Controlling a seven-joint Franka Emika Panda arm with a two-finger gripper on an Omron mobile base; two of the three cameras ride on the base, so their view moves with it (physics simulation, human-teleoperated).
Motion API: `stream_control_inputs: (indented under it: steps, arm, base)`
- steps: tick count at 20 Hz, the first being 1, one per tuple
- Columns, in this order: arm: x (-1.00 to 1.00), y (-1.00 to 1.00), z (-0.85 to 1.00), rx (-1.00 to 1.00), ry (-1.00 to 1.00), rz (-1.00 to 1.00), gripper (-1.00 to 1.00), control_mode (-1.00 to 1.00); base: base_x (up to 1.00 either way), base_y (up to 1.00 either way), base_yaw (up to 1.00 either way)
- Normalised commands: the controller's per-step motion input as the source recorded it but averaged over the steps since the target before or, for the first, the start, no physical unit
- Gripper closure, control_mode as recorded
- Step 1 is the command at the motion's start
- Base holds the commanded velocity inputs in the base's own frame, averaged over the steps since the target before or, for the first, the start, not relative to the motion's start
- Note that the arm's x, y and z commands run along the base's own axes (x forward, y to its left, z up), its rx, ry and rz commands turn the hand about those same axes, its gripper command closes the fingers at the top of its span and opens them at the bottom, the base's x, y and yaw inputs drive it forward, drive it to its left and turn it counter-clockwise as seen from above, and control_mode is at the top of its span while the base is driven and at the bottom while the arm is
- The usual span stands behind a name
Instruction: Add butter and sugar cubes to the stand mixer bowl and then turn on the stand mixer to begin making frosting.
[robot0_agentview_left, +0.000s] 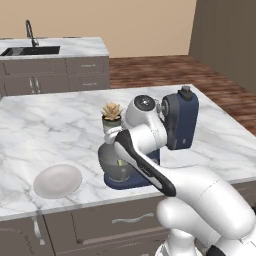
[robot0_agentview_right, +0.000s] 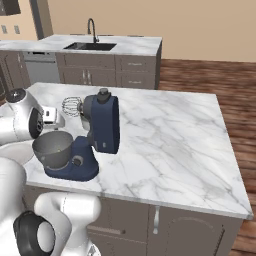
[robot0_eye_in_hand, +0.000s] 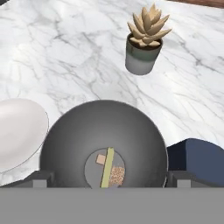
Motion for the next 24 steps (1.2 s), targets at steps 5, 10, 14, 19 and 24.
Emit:
stream_control_inputs:
  steps: [5, 10, 14, 19, 24]
  arm:
    - [-0.39, -0.16, 0.00, 0.00, 0.00, 0.00, -1.00, -1.00]
    - [-0.10, -0.16, 0.03, 0.00, 0.00, 0.00, -1.00, -1.00]
    - [-0.03, -0.10, 0.00, 0.00, 0.00, 0.00, -1.00, -1.00]
    - [0.00, -0.18, 0.14, 0.00, 0.00, 0.00, -1.00, -1.00]
    - [-0.13, -0.26, 0.50, 0.00, -0.07, 0.00, -1.00, -1.00]
  base:
    - [0.00, 0.00, 0.00]
    - [0.00, 0.00, 0.00]
    - [0.00, 0.00, 0.00]
    - [0.00, 0.00, 0.00]
    - [0.00, 0.00, 0.00]
